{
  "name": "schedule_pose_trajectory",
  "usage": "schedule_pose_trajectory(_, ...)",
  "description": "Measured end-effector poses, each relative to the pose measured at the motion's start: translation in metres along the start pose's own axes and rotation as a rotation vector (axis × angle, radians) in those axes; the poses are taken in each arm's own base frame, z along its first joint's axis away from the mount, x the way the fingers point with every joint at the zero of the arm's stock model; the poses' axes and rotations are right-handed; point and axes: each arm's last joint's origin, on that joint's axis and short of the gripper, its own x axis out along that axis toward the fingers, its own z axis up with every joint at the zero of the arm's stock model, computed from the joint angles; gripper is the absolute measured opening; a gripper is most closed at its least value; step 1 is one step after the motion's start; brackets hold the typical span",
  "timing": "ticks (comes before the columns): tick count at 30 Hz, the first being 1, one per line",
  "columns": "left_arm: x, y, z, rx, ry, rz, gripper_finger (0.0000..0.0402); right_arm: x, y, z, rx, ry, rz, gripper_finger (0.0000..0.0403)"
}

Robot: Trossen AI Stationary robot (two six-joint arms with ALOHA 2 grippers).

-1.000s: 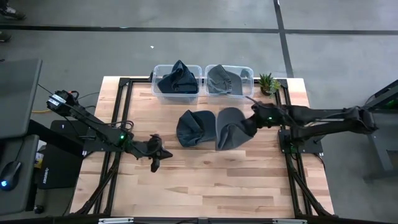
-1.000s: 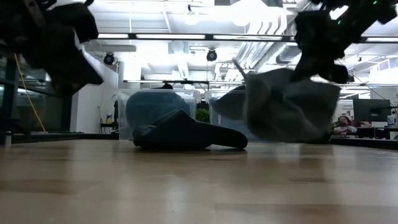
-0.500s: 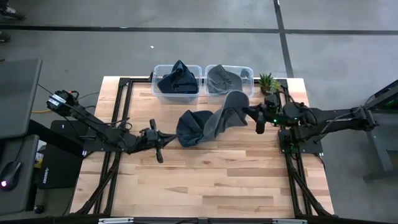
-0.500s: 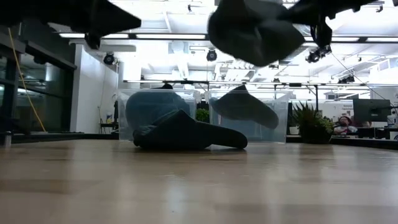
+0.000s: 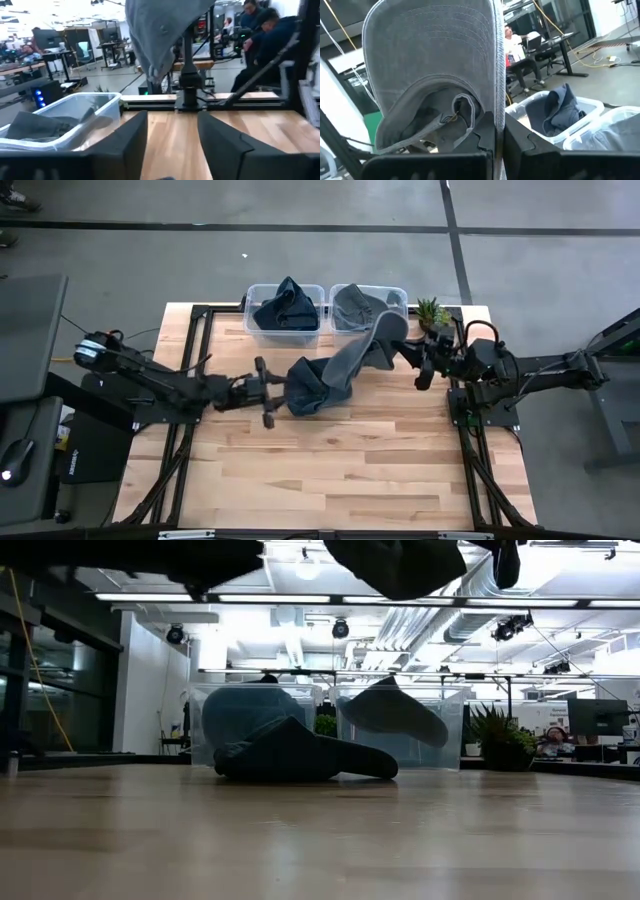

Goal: Pick and place caps into container
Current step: Put the gray cap into the right transparent container

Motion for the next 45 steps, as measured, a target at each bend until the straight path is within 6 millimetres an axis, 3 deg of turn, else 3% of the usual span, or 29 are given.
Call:
schedule_pose_trajectory(4, 0.031, 0.007, 0.002, 0.014, 0.007, 0.021, 0.0195, 0.0, 0.001, 0.003, 0.004, -0.031, 0.008, 0.0005)
schedule_pose_trajectory(15, 0.11, 0.003, 0.007, 0.106, 0.01, 0.051, 0.0198, 0.0, 0.001, 0.004, -0.014, -0.045, -0.014, 0.0005)
schedule_pose_trajectory(19, 0.124, 0.0, 0.013, 0.124, -0.009, 0.076, 0.0198, 0.0, 0.0, 0.004, -0.024, -0.048, -0.022, 0.0005)
schedule_pose_trajectory(32, 0.138, 0.005, 0.024, 0.097, -0.036, 0.203, 0.0196, 0.0, 0.0, 0.004, -0.036, -0.046, -0.023, 0.0005)
schedule_pose_trajectory(37, 0.138, 0.007, 0.029, 0.082, -0.053, 0.265, 0.0142, 0.0, 0.0, 0.004, -0.04, -0.046, -0.023, 0.0005)
schedule_pose_trajectory(42, 0.138, 0.007, 0.026, 0.065, -0.027, 0.272, 0.0021, 0.0, 0.0, 0.004, -0.039, -0.042, -0.017, 0.0005)
schedule_pose_trajectory(45, 0.138, 0.006, 0.024, 0.033, -0.019, 0.26, 0.0015, 0.0, 0.0, 0.004, -0.036, -0.041, -0.017, 0.0005)
